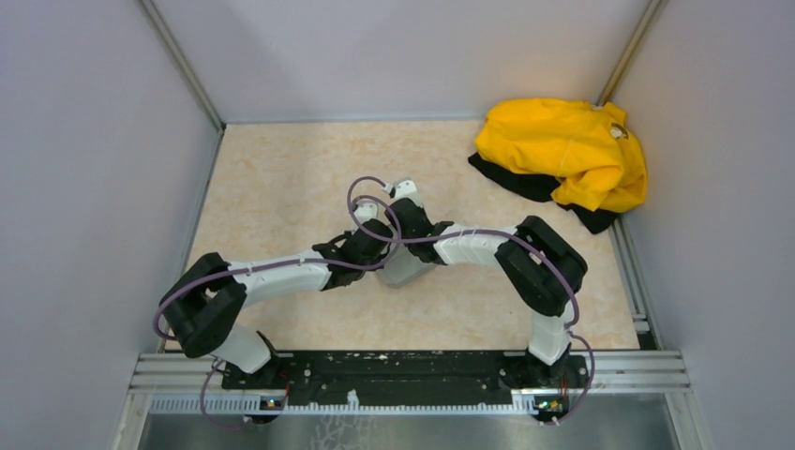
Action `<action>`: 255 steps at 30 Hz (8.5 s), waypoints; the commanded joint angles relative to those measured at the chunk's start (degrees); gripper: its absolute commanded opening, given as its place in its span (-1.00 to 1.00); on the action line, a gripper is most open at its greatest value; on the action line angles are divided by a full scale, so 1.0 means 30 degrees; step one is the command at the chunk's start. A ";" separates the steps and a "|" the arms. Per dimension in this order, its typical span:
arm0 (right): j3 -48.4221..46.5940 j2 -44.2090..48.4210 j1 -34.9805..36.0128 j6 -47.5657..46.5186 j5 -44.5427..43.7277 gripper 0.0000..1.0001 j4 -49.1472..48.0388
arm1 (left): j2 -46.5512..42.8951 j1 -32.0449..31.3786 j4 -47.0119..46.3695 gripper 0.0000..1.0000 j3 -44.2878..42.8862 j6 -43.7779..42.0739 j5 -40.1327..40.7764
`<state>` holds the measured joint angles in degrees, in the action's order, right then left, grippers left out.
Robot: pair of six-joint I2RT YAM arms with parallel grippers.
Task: Fold the paper box
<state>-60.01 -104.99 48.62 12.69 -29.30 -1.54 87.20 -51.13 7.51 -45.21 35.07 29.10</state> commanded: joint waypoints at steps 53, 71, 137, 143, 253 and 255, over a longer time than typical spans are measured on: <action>0.4540 0.5301 -0.2961 0.1019 0.5590 -0.23 -0.4166 | 0.1202 0.0857 -0.0230 -0.70 -0.0914 -0.1099 -0.2860; 0.3981 0.7407 -0.3423 0.0607 0.6646 -0.03 -0.0469 | 0.6018 0.2267 0.4103 -0.69 -0.6579 -0.4126 -0.2856; 0.5178 1.0873 -0.6890 0.0474 1.0532 0.09 0.1467 | 0.6252 0.1760 0.5929 -0.30 -0.8926 -0.6706 0.0020; 0.4963 1.0153 -0.6920 0.0243 1.2385 0.09 0.0949 | 0.4719 0.1877 0.3780 -0.25 -0.7728 -0.7794 -0.1888; -0.5414 -0.1915 -0.3802 -0.8813 1.4110 -0.31 0.6466 | -0.9193 0.6764 0.5598 0.33 -0.0520 -0.1495 -0.7385; -0.5322 -0.1933 -0.3693 -0.8805 1.4069 -0.32 0.6507 | -0.9254 0.6772 0.5540 0.33 -0.0447 -0.1495 -0.7372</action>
<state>-76.64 -111.50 36.97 -13.06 12.05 18.94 59.75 -31.09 24.47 -45.19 30.22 7.88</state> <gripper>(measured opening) 0.345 0.661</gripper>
